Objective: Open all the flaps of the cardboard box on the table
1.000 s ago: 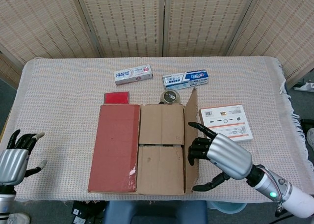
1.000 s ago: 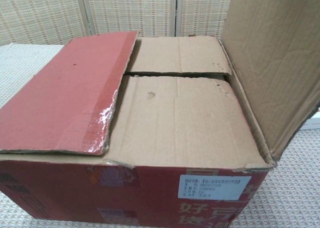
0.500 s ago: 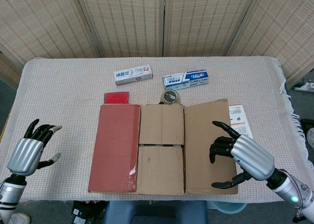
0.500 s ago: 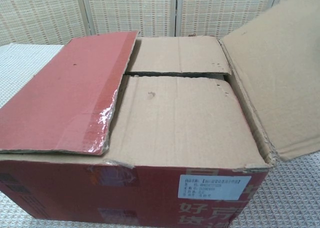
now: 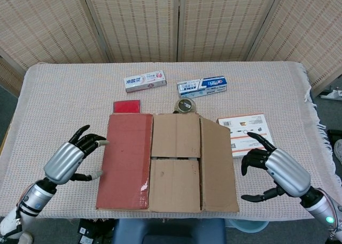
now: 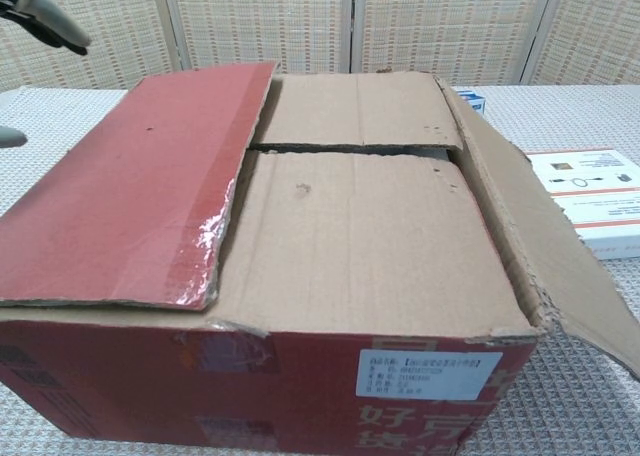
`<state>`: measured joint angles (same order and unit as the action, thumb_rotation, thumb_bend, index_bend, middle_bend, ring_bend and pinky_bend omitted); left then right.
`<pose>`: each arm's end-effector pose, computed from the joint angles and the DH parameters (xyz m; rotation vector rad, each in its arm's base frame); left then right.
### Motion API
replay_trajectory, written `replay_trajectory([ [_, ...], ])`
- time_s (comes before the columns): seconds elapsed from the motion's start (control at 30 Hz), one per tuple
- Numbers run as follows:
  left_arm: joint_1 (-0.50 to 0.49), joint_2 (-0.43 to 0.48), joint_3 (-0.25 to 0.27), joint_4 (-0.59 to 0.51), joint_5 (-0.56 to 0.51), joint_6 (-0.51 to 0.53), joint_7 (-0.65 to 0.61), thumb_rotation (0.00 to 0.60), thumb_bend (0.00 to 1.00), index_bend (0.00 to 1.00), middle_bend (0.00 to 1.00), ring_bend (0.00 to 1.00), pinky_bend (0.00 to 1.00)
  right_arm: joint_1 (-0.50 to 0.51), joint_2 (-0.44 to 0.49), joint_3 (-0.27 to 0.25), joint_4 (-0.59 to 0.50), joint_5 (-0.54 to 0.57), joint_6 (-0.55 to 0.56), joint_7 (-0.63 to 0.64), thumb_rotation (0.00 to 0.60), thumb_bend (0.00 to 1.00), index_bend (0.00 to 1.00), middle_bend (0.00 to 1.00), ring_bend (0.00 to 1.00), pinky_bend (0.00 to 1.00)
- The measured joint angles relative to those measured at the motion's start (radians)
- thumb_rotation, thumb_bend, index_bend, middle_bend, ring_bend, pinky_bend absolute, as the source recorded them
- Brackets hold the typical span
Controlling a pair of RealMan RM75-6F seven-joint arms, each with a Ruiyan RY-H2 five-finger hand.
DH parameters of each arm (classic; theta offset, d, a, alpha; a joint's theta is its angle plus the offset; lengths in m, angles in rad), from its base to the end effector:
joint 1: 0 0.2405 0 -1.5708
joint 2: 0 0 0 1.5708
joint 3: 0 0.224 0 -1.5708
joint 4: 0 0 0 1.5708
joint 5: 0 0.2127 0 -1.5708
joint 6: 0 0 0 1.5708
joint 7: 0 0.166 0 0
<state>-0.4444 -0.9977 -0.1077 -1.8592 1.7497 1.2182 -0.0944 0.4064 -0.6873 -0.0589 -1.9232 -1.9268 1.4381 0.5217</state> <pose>-0.1285 0.2599 0.1101 -1.9336 -0.8001 -1.2673 -0.1443 -0.2169 0.1767 1.9404 -1.0290 1.3953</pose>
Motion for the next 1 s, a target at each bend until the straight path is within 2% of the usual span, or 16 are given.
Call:
replay_trajectory([
  [0.07, -0.044, 0.005, 0.001, -0.01, 0.028, -0.031, -0.064, 0.195, 0.22, 0.26, 0.25, 0.23, 0.0, -0.004, -0.003, 0.002, 0.001, 0.004, 0.0, -0.003, 0.328, 0.11, 0.53, 0.54, 0.42, 0.0],
  [0.17, -0.111, 0.006, 0.001, -0.02, 0.069, -0.072, -0.131, 0.14, 0.21, 0.26, 0.25, 0.23, 0.0, -0.009, -0.007, 0.004, 0.004, 0.011, -0.002, -0.005, 0.329, 0.11, 0.53, 0.54, 0.42, 0.0],
  [0.53, -0.277, -0.071, 0.013, -0.016, 0.162, -0.17, -0.222, 0.133, 0.21, 0.28, 0.27, 0.24, 0.0, -0.024, -0.024, 0.007, 0.028, 0.04, -0.013, 0.013, 0.328, 0.11, 0.53, 0.54, 0.42, 0.0],
  [0.83, -0.377, -0.121, 0.021, 0.01, 0.198, -0.236, -0.19, 0.127, 0.21, 0.3, 0.3, 0.27, 0.0, -0.034, -0.039, 0.008, 0.053, 0.051, -0.014, 0.036, 0.329, 0.11, 0.53, 0.54, 0.42, 0.0],
  [1.0, -0.41, -0.134, 0.027, 0.023, 0.184, -0.268, -0.153, 0.123, 0.21, 0.33, 0.38, 0.34, 0.0, -0.042, -0.046, 0.007, 0.066, 0.054, -0.009, 0.048, 0.328, 0.11, 0.53, 0.54, 0.42, 0.0],
])
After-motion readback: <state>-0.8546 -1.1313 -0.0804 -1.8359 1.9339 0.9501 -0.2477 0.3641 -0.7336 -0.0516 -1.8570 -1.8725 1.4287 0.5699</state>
